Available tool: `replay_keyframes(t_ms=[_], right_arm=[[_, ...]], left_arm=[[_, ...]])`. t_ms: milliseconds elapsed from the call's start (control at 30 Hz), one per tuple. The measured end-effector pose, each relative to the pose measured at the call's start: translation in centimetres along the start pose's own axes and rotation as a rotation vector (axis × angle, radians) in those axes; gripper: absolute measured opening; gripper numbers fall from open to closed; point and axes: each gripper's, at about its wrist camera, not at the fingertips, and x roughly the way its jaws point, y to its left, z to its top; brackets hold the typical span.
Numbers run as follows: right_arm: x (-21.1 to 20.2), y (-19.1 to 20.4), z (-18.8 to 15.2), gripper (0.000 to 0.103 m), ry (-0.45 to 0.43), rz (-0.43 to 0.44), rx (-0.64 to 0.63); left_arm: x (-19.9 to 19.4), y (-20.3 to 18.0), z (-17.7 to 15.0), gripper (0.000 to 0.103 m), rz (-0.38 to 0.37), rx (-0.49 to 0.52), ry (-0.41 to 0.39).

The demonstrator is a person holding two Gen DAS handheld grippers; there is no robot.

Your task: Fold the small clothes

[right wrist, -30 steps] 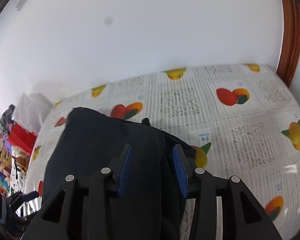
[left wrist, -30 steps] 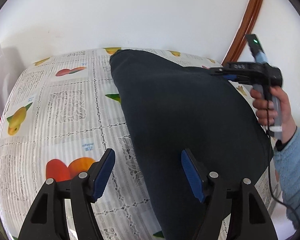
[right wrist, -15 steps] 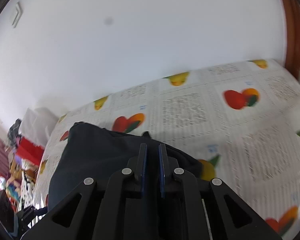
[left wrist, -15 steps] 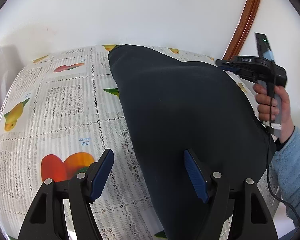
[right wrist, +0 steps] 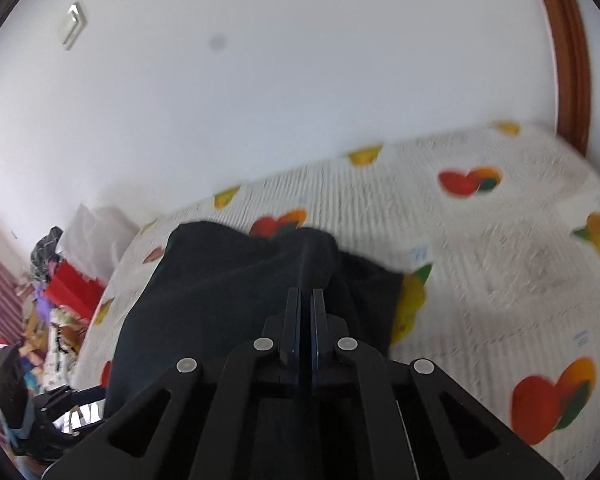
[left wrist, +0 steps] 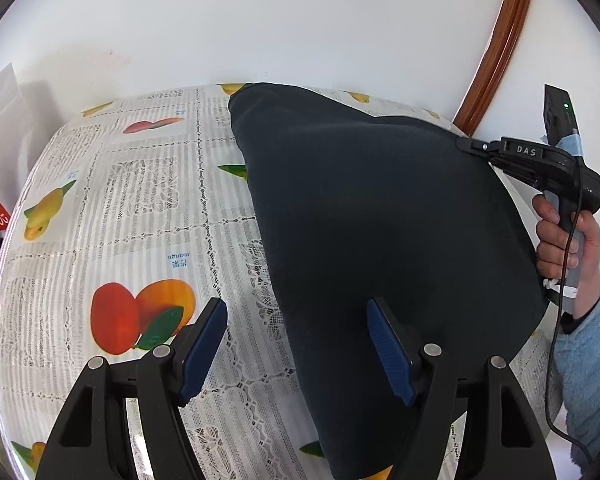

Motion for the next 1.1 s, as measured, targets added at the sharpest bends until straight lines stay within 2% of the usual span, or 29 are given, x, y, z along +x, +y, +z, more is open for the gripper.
replay_keyframes(t_ms=[100,233,433,533,633,733,900,1000,1100], right_arm=[[-0.1,0.5,-0.6,0.004,0.038,-0.076,-0.032],[-3.3,0.8,-2.0,0.006,0.009,-0.196,-0.072],[-7.7,0.6,-7.0,0.008,0.036,-0.176,-0.097],[-9.5,0.4,-9.6,0.015,0.043,-0.172,-0.109],[-10.6,-0.3,-11.7,0.018,0.074,-0.251,-0.118],[-12.5,-1.2,-12.9,0.019,0.069,-0.279,-0.082],[-14.8,-0.3,-13.6,0.020,0.003,-0.211,-0.076],[-14.5,0.7,-14.2,0.029,0.015,-0.175,-0.094],[-14.1,1.3,-15.3,0.033,0.023,-0.214,-0.105]], left_arm=[[-0.4,-0.2,-0.2,0.070,0.016,0.003,-0.003],[-0.9,-0.4,-0.4,0.070,0.026,0.001,-0.002],[-1.7,-1.2,-1.7,0.070,0.029,0.005,0.001],[-2.2,-1.3,-2.9,0.070,0.032,0.011,0.008],[-2.8,-1.0,-4.2,0.070,0.043,0.018,0.019],[-3.7,-0.3,-5.6,0.070,0.030,0.005,0.021],[-4.5,-0.6,-7.8,0.070,0.035,0.024,0.016],[-4.1,-0.7,-8.9,0.070,0.040,0.023,0.036],[-3.8,-0.7,-9.2,0.069,0.030,0.022,0.039]])
